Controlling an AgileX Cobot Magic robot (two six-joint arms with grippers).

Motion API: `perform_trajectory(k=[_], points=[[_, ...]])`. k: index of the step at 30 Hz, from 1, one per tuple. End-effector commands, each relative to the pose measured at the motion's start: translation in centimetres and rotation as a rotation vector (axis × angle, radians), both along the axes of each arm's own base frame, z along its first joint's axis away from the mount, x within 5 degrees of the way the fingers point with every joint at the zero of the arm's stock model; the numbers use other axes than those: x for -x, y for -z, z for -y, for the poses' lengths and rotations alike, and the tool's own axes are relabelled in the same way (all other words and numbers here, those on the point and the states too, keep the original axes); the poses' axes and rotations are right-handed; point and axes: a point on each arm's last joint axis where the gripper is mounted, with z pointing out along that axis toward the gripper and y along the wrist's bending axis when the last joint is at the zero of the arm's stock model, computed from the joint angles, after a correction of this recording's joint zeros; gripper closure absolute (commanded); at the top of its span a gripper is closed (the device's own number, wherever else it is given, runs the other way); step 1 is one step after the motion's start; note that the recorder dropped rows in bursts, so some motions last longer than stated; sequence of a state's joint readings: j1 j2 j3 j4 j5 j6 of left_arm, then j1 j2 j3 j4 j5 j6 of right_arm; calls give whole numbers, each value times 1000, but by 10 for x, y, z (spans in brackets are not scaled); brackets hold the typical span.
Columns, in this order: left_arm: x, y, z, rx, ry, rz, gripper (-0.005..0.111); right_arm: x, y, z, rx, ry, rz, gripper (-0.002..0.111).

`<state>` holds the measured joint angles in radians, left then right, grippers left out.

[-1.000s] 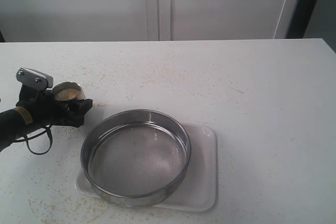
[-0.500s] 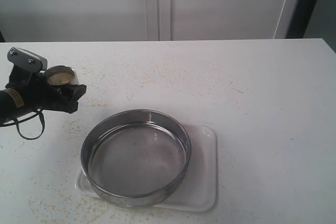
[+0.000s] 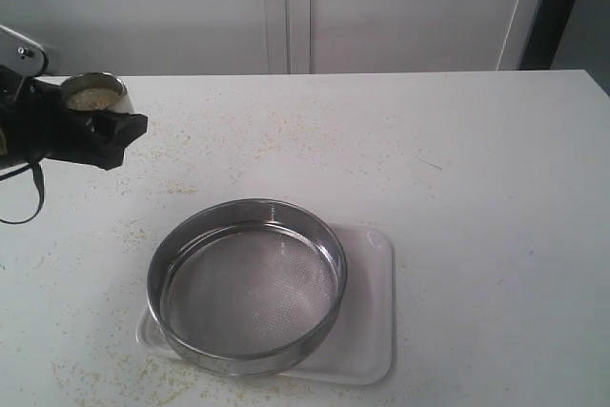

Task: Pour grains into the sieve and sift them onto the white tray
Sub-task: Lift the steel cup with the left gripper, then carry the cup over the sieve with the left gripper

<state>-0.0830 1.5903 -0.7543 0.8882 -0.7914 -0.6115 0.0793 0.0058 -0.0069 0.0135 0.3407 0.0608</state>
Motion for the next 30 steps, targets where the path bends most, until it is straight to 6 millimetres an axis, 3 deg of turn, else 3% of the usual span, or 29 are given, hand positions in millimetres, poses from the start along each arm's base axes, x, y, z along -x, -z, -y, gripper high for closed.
perform_trajectory(k=[1,8,15,30], points=[[14,-22,-1,-31,9,-8,107,0,2,0,2,0,4,108],[29,-41,3,-64,-10,-23,107,0,2,0,2,0,4,108],[51,-40,38,-236,31,-54,107,0,2,0,2,0,4,108],[74,-34,78,-348,91,-79,107,0,2,0,2,0,4,108]])
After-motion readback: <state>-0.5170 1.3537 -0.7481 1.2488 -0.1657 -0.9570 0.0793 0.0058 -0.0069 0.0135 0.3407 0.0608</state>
